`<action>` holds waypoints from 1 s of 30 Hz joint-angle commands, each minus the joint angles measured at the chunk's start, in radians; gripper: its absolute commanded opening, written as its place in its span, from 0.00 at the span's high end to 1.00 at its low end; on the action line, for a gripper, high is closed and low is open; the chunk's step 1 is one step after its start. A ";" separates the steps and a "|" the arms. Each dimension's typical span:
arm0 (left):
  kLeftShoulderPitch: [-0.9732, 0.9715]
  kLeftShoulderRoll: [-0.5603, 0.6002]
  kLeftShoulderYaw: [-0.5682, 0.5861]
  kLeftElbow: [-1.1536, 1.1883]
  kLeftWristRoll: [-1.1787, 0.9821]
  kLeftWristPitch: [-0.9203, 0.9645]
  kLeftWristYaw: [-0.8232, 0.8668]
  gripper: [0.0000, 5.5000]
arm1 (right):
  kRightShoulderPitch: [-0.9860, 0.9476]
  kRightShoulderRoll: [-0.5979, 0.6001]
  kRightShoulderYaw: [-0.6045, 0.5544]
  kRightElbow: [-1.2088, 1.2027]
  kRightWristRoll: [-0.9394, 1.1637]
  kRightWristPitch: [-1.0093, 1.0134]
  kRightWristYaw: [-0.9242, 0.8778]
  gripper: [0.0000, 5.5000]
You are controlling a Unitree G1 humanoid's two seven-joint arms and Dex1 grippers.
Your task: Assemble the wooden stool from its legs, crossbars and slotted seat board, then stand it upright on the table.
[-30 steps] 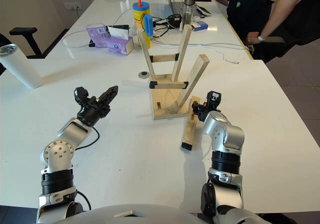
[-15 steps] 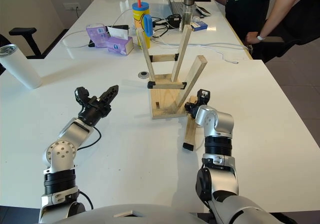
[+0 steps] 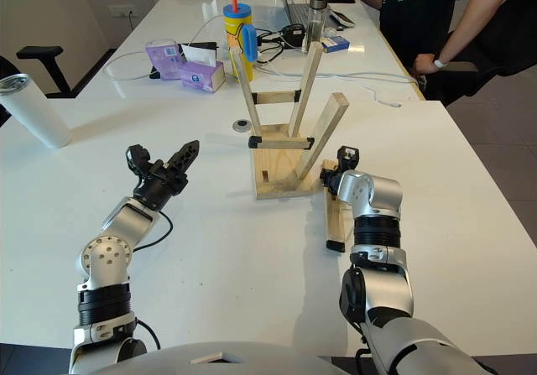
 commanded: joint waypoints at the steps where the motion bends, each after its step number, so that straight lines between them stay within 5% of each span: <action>1: -0.007 0.002 -0.005 0.006 0.015 -0.002 0.000 0.55 | 0.026 -0.045 0.019 0.094 -0.045 -0.034 0.022 0.62; 30: -0.051 0.039 -0.004 0.018 0.007 0.033 -0.010 0.55 | -0.134 -0.115 -0.011 0.154 -0.082 -0.484 0.050 0.62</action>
